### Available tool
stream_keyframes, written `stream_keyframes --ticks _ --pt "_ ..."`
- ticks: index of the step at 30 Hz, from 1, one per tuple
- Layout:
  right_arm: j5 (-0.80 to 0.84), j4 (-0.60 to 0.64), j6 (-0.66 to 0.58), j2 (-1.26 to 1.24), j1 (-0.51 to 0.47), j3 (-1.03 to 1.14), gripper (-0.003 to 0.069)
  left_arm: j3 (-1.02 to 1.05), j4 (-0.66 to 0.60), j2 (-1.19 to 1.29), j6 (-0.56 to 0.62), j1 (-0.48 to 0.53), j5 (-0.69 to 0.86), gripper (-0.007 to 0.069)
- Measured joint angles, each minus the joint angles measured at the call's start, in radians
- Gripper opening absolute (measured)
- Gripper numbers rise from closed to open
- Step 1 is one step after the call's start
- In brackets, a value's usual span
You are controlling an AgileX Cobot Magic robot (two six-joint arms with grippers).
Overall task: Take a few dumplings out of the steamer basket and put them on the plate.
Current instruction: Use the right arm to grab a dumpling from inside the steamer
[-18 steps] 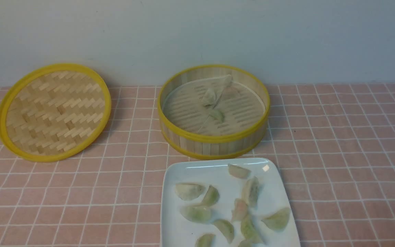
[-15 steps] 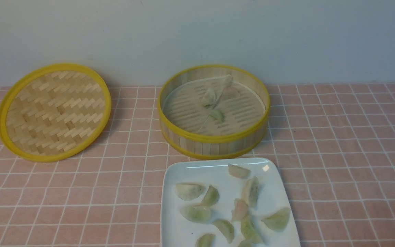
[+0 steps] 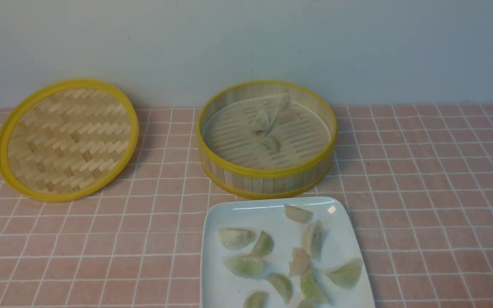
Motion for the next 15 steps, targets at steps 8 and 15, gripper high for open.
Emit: stream_keyframes --ticks 8,15 --pt "0.000 -0.017 0.000 0.000 0.000 0.000 -0.0015 0.000 0.000 0.000 0.000 0.000 0.000 -0.0006" --pt "-0.241 0.218 0.142 0.000 0.000 0.007 -0.0015 0.000 0.000 0.000 0.000 0.000 0.000 -0.0006"
